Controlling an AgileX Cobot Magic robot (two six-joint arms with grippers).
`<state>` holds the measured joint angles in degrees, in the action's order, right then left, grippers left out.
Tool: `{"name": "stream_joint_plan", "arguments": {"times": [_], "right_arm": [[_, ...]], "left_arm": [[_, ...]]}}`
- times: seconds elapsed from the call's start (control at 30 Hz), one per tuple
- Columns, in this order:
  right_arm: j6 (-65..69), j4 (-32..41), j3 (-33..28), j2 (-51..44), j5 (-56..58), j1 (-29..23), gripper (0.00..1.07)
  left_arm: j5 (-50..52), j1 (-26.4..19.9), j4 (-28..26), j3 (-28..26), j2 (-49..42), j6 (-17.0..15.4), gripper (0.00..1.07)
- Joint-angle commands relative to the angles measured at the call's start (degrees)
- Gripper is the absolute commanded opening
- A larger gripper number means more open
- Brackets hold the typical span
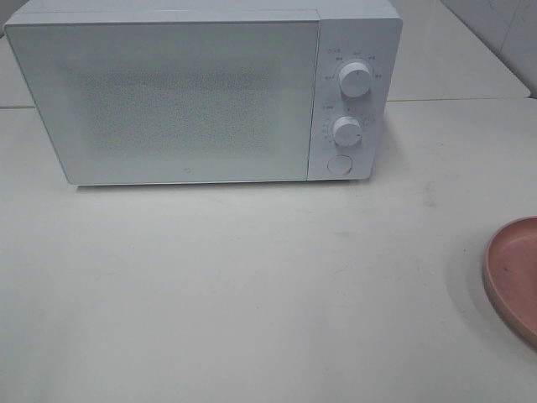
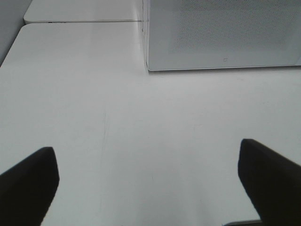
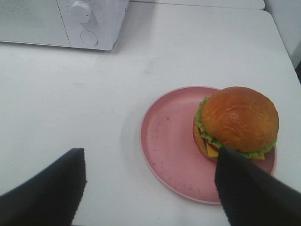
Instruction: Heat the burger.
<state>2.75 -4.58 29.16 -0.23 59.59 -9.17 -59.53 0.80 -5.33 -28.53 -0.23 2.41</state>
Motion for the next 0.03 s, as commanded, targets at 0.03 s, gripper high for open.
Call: {"name": "stream_joint_plan", "arguments": {"times": [0.03], "right_arm": [[-0.06,-0.29,-0.17,-1.43,-0.23,0.4,0.76]], "left_arm": [[0.06,-0.11,0.06,0.06,-1.66,-0.29,0.96]]}}
